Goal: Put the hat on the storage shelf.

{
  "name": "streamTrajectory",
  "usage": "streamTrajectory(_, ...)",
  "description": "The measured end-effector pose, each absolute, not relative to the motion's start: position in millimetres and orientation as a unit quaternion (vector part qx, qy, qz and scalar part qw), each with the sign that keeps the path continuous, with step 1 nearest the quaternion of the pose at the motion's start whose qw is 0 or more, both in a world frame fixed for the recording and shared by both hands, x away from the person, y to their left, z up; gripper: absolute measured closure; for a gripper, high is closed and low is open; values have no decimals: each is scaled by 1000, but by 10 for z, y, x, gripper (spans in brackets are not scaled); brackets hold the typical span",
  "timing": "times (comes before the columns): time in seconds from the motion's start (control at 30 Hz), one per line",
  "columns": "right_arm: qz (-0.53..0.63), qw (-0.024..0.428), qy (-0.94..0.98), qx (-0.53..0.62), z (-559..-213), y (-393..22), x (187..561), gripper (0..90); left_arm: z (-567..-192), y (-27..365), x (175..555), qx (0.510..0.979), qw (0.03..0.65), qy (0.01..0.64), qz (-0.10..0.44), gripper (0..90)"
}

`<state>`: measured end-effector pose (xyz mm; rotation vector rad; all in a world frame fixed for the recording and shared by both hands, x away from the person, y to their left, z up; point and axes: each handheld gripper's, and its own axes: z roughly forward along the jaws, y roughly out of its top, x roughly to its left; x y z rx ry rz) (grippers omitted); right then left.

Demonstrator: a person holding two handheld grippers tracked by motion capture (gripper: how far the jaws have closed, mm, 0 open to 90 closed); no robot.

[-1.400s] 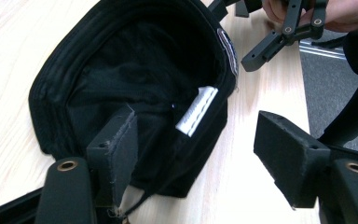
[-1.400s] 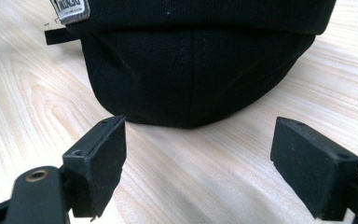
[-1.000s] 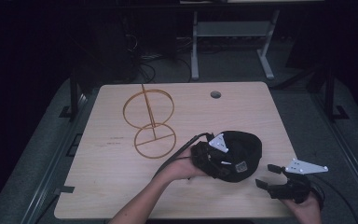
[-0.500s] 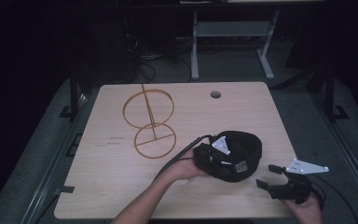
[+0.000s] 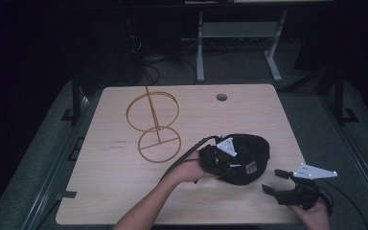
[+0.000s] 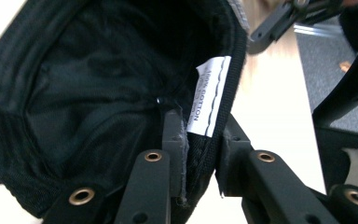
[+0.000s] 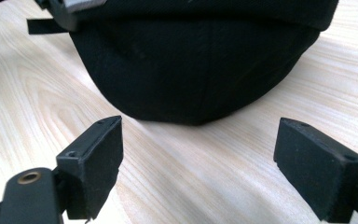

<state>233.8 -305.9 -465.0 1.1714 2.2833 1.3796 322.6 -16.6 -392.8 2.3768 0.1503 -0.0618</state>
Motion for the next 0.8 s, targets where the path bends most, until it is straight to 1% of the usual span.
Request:
streamTrajectory(0.07,477,117,776,396,-4630,-3045,2335,152,-3812,-134,3247,917,392,66,-25,787)
streamTrajectory(0.2,476,124,779,389,-4594,-3001,2329,151,-3679,-104,3292,910,407,76,-22,791)
streamTrajectory(0.3,480,134,778,384,-4518,-2932,2324,146,-3546,-49,3343,893,440,91,-33,798)
streamTrajectory(0.6,510,138,765,367,-4342,-2833,2290,142,-3318,55,3414,877,466,112,-37,799)
streamTrajectory(0.8,523,139,763,353,-4226,-2740,2340,142,-3176,106,3432,864,486,123,-43,799)
